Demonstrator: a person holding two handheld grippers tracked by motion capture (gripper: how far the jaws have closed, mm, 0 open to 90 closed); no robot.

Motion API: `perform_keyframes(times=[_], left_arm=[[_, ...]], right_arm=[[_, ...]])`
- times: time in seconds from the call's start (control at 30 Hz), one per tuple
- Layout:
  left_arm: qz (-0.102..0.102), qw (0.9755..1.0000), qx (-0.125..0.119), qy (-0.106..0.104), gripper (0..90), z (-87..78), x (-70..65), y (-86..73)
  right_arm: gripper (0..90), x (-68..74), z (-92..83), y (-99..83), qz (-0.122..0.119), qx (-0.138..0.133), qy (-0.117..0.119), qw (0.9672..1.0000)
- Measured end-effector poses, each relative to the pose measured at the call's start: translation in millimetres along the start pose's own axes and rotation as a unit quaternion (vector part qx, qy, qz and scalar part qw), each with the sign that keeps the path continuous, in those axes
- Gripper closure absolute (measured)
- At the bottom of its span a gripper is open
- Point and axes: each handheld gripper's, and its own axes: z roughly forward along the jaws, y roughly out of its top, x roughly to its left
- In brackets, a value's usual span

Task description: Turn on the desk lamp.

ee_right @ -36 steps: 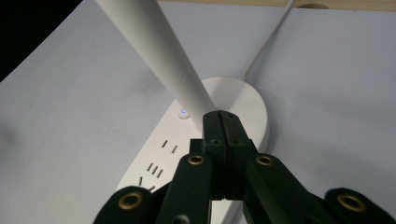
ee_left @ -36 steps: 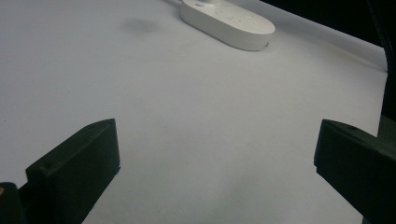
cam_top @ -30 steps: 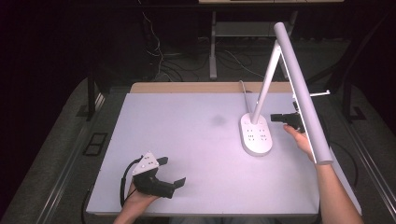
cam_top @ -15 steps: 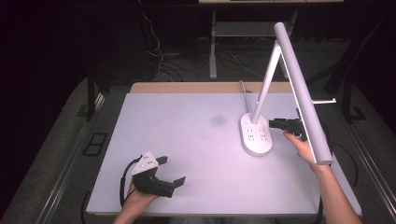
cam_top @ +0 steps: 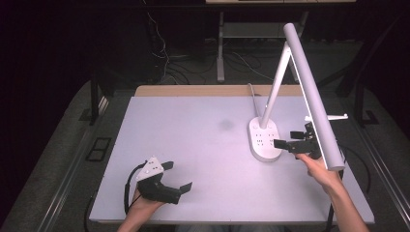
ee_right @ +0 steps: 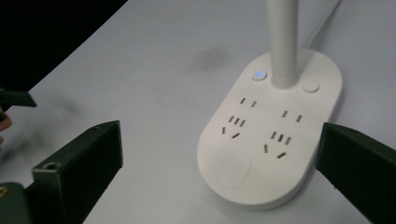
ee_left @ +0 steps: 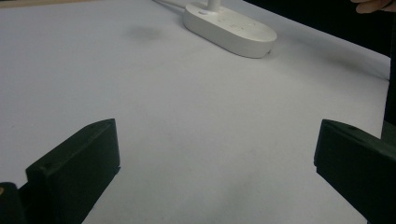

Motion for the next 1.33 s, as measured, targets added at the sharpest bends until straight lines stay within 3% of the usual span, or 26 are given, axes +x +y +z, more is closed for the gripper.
perform_keyframes(times=[0.3, 0.57, 0.9, 1.33], left_arm=[[0.0, 1.0, -0.001, -0.001, 0.0, 0.2, -0.5, 0.0], [0.002, 1.0, 0.002, -0.001, 0.0, 0.1, -0.2, -0.1], [0.001, 1.0, 0.003, -0.002, 0.0, 0.6, -0.3, -0.3], [0.001, 1.0, 0.006, -0.002, 0.0, 1.7, -0.2, -0.3]], right_arm=[[0.3, 18.3, -6.5, -26.4, -0.014, -0.016, 0.028, 0.9994], [0.3, 22.3, -9.5, -45.9, -0.015, -0.021, 0.039, 0.9989], [0.3, 26.6, -9.9, -72.2, -0.024, -0.026, 0.038, 0.9986], [0.4, 37.7, -7.8, -97.1, -0.056, -0.032, 0.024, 0.9976]])
